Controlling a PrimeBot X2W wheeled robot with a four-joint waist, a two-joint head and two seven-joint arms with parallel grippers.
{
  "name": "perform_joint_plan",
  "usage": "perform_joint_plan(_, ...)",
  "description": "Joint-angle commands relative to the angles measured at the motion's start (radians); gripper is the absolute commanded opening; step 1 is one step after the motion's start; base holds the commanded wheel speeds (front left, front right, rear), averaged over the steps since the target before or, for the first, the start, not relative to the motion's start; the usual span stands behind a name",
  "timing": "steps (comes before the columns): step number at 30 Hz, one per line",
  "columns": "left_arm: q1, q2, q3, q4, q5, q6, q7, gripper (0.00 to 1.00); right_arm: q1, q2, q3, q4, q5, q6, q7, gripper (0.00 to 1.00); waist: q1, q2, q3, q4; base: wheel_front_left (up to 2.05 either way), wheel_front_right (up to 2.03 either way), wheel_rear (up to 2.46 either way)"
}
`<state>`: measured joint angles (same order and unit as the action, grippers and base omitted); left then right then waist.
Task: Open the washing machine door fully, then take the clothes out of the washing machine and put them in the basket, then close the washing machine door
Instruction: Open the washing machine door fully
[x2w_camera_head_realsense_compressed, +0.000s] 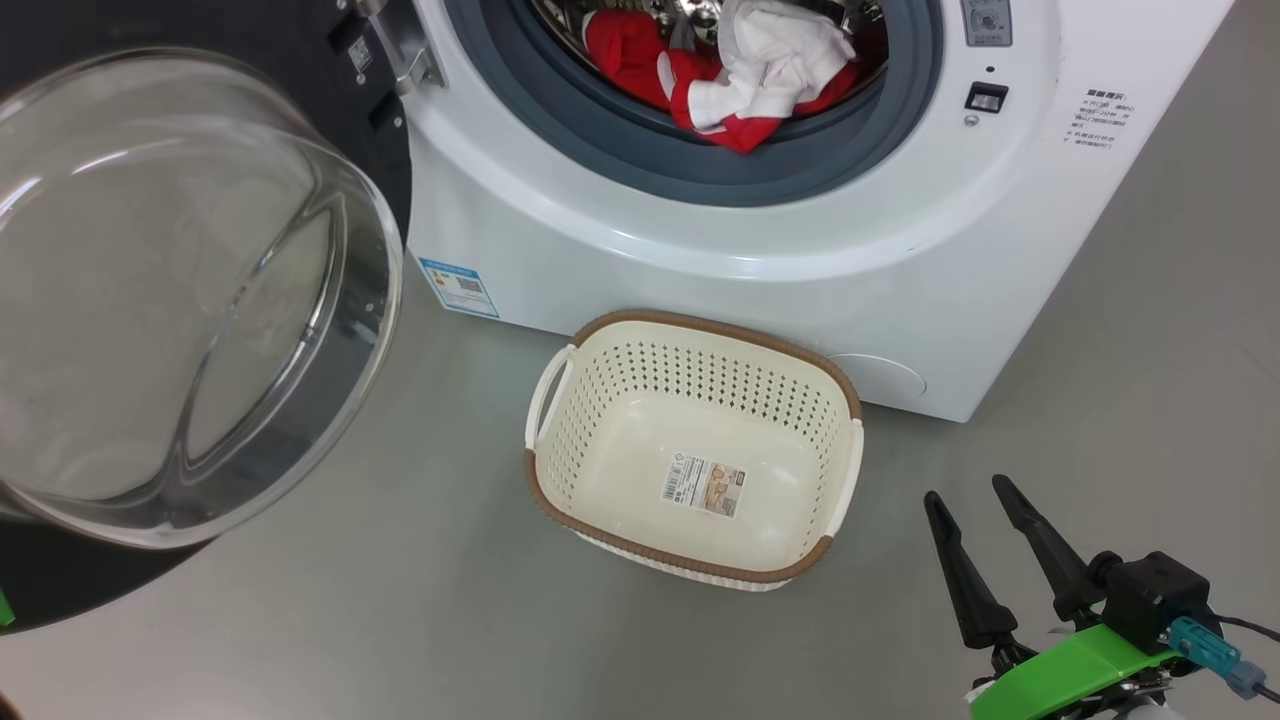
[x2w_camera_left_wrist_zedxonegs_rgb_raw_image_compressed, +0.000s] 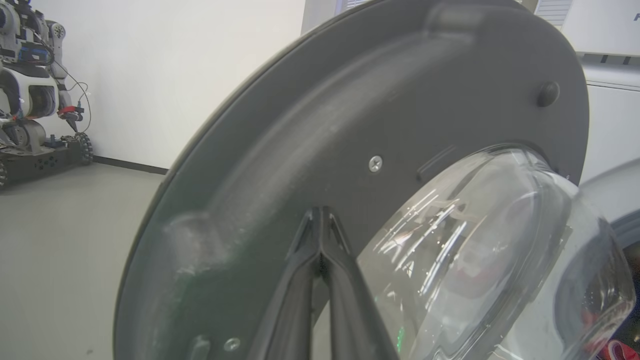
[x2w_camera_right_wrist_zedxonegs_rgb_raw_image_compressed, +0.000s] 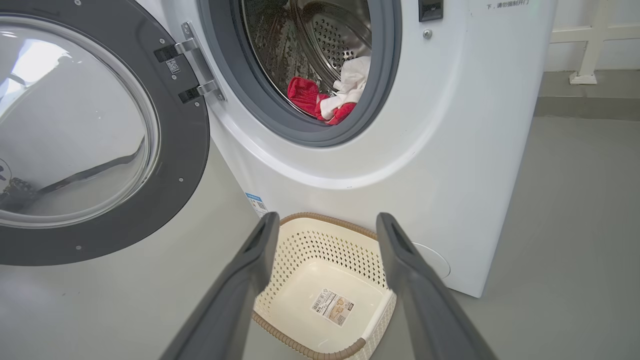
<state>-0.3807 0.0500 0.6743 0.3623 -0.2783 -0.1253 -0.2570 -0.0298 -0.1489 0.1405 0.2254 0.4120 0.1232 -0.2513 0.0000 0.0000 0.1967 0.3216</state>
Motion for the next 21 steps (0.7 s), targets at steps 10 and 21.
perform_joint_plan(10, -0.043, 0.080, 0.029, 0.061, 0.045, -0.005, -0.005, 0.00, -0.024, -0.001, 0.030, -0.024, -0.003, 0.008, -0.010, 1.00, 0.0000, 0.0000, -0.018, -0.006, 0.00, 0.00, 0.00)
perform_joint_plan(21, 0.036, 0.051, -0.054, 0.026, -0.003, -0.005, -0.005, 0.00, -0.016, 0.014, 0.024, -0.021, -0.002, 0.008, -0.010, 1.00, 0.0000, 0.0000, -0.047, -0.001, 0.00, 0.00, 0.00)
